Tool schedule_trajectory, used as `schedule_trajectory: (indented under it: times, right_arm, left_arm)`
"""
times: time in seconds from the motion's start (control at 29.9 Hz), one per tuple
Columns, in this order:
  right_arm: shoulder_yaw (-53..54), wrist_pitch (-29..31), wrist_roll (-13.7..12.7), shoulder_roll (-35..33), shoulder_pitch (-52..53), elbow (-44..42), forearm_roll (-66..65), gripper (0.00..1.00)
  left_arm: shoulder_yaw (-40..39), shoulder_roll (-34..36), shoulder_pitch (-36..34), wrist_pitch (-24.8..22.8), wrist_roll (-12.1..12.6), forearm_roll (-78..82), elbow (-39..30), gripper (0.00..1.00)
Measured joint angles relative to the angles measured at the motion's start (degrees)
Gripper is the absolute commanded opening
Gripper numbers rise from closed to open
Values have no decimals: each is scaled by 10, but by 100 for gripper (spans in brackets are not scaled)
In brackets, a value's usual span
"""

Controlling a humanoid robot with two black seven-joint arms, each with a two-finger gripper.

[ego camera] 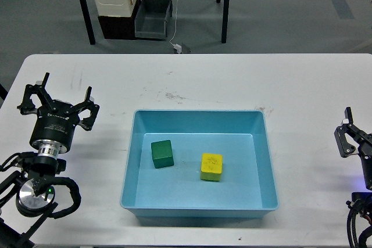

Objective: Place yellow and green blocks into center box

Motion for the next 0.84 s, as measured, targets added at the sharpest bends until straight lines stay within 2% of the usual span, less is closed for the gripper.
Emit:
schedule_trajectory:
  times: [0.17,0.37,0.5,0.67,0.84]
  right_arm:
    - [1,-5,-5,21,-2,4,35,100]
    - [2,-17,-5,41,-9,4,46,100]
    - [1,-18,-5,44,-18,4,47,100]
    - [0,-12,-5,45,-23,5,47,100]
    - [3,-11,-1,45,-23,5,45,100]
  left_arm:
    - [-1,0,17,-35,0,-83,0,100]
    - [7,0,22,-38,1,-159,-12,100]
    - [5,0,33,-37,27,-181,-19,100]
    - [6,6,45,-45,49,-184,-33,100]
    - [9,7,52,-60,97,-184,-36,100]
